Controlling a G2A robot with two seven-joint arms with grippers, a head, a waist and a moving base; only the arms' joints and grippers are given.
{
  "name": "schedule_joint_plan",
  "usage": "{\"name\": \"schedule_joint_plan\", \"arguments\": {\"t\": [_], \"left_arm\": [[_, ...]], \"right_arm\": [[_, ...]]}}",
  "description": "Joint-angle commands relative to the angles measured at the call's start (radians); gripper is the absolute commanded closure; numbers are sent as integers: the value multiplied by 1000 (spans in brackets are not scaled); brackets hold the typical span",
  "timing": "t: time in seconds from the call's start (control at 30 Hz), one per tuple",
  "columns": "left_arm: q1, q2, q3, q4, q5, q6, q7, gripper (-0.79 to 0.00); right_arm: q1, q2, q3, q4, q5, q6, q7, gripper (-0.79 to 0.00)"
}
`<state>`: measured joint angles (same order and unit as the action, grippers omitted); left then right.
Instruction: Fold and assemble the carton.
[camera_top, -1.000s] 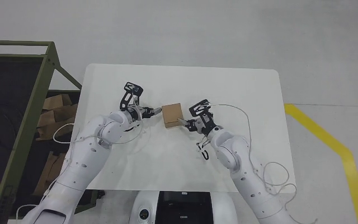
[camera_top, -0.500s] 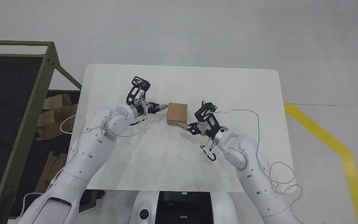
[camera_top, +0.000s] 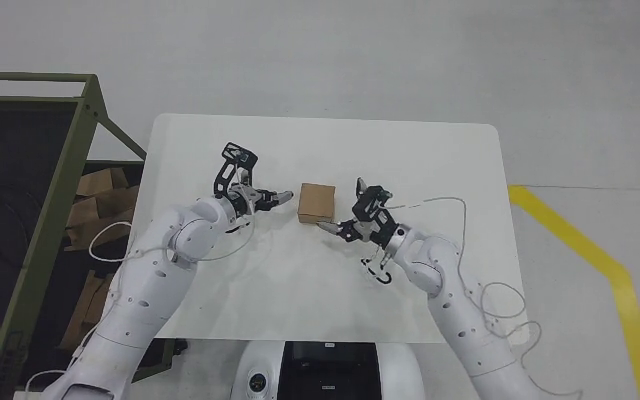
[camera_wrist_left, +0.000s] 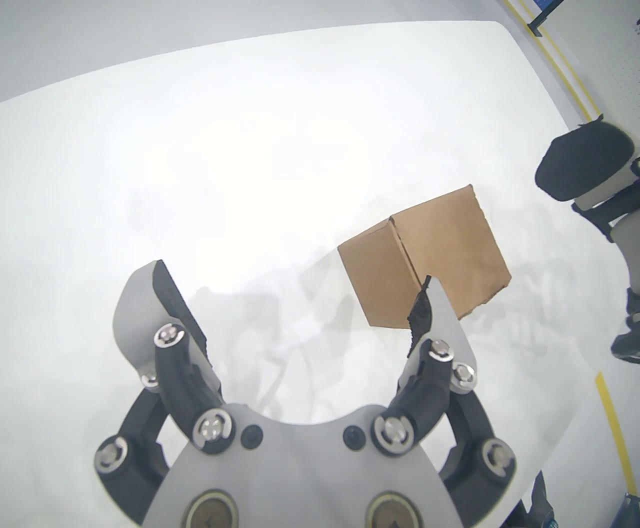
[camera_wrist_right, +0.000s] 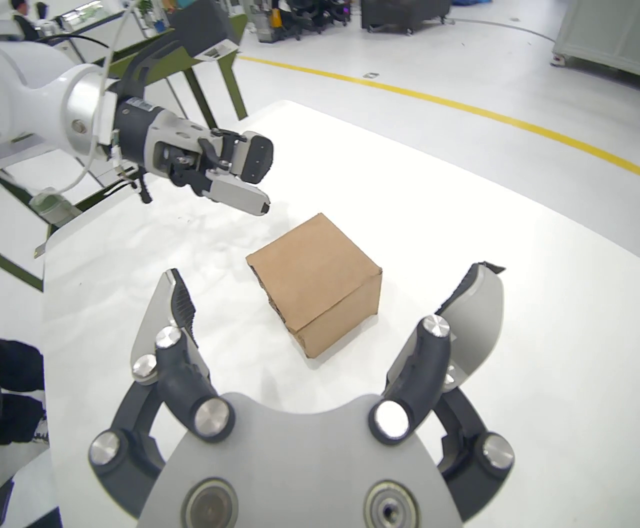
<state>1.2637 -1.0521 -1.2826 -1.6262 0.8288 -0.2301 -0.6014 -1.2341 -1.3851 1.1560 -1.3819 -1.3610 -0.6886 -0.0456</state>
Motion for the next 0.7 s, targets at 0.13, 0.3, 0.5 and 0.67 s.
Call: {"name": "schedule_joint_plan", "arguments": {"t": [0.13, 0.3, 0.5, 0.67], "left_arm": [[32, 6, -47, -5, -16, -52, 80, -785], [107, 13, -97, -55, -16, -93, 159, -785], [151, 18, -140, -67, -41, -116, 185, -785], [154, 18, -143, -70, -43, -119, 181, -785]], "right_arm": [[115, 12, -29, 243, -180, -120, -346, -785], [215, 6, -102, 414, -298, -124, -577, -785], [342, -16, -204, 582, -387, -129, -708, -785], [353, -17, -214, 595, -401, -126, -710, -785]]}}
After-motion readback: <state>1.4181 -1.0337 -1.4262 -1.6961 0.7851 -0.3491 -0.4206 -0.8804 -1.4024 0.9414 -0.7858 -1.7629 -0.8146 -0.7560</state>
